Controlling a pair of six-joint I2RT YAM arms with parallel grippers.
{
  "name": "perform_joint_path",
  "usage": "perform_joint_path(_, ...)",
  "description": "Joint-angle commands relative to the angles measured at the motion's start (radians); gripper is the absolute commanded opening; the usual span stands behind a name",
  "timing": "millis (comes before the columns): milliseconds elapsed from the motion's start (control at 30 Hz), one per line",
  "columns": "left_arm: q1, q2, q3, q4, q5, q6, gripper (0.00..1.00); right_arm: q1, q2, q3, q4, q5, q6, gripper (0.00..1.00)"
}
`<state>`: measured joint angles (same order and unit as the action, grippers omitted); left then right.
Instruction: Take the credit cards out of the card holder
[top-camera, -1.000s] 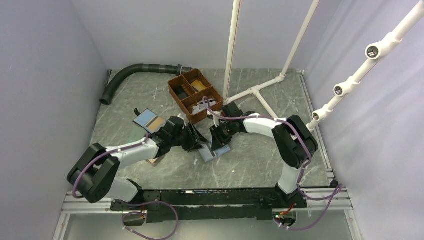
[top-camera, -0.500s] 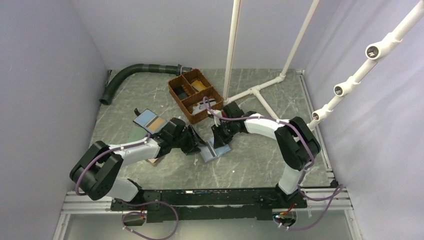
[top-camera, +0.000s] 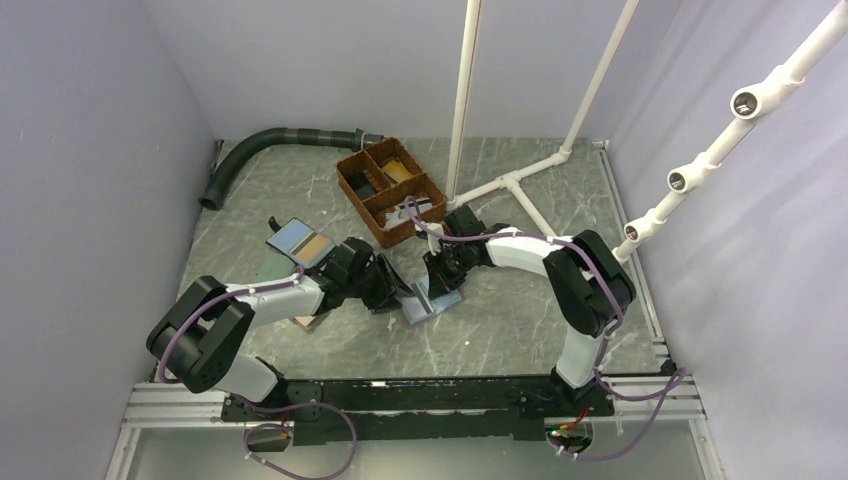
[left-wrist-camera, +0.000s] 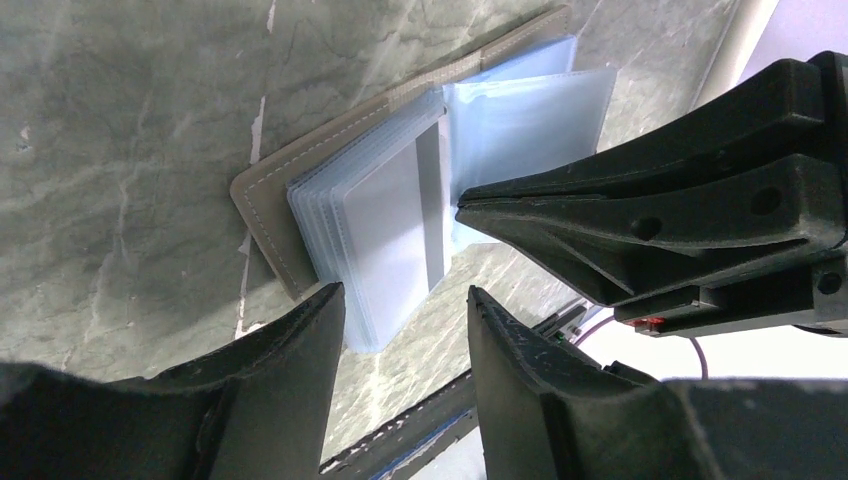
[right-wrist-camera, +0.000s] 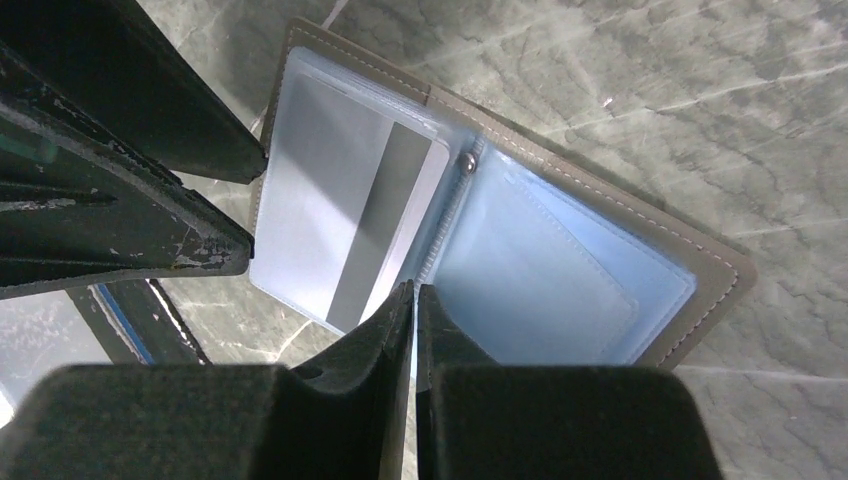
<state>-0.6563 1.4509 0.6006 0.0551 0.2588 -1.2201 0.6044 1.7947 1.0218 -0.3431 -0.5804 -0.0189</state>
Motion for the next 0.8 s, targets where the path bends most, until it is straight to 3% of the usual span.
perform_joint_path(0,-0.005,0.018,0.03,0.024,0.019,-0.013,0.54,0.001,0.015,0.032,0.004,-0.017,0.012,0.08)
perform_joint_path(767,-0.004,-0.029,0.022,0.125,0.04,0.013,0.43,0.003,0.034,0.034,0.003,-0.051,0.017,0.07)
